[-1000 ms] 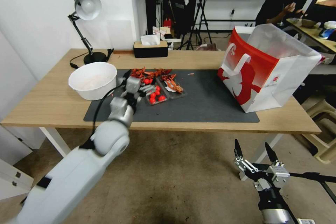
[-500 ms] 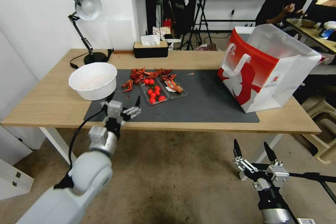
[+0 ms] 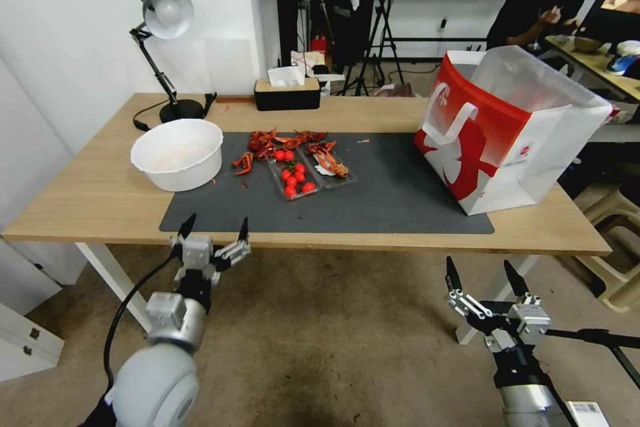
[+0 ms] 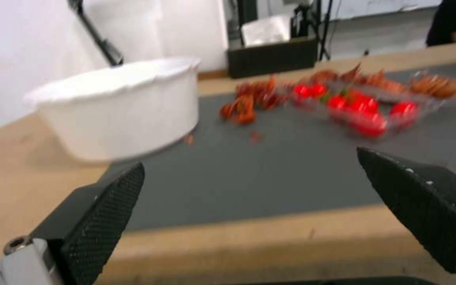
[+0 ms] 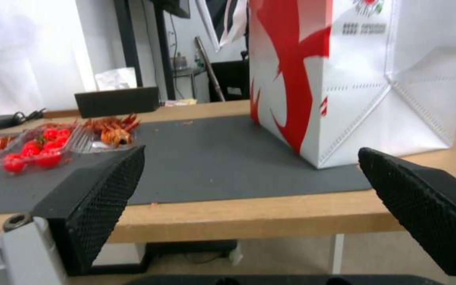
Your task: Pick up the trash from the table and place it into the takeout bag.
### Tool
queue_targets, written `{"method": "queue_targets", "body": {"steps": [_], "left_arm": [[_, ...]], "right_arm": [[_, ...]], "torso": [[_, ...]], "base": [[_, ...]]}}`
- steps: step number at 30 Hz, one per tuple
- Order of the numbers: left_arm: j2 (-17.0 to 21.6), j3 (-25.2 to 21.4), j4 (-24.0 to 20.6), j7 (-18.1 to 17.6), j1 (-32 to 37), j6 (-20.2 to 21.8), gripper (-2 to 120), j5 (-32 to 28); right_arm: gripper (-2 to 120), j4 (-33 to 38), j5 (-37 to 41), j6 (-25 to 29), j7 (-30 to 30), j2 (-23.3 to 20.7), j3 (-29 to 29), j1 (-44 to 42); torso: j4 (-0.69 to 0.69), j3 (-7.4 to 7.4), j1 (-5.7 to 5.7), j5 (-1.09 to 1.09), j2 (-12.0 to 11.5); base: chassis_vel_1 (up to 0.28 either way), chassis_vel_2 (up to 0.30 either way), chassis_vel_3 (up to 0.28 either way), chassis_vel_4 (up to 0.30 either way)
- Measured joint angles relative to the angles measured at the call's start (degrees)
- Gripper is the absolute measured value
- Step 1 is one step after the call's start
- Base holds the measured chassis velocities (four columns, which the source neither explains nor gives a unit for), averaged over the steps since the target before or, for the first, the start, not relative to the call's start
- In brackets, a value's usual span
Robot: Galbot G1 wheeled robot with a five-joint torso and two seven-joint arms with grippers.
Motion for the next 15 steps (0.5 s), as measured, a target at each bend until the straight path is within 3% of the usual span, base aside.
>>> {"method": "queue_targets", "body": {"steps": [15], "left_arm": [[-1.53,-1.65,1.58,-0.30,4.05,-2.74,100,0.15]], "right_arm": [[100,-1.12,1.05,-2.00,-1.10,-0.70,-0.20,1.62]], "torso": [[-0.01,0.00,0.00,0.00,0.00]], "base": [[0.000,0.000,0.000,0.000]]}}
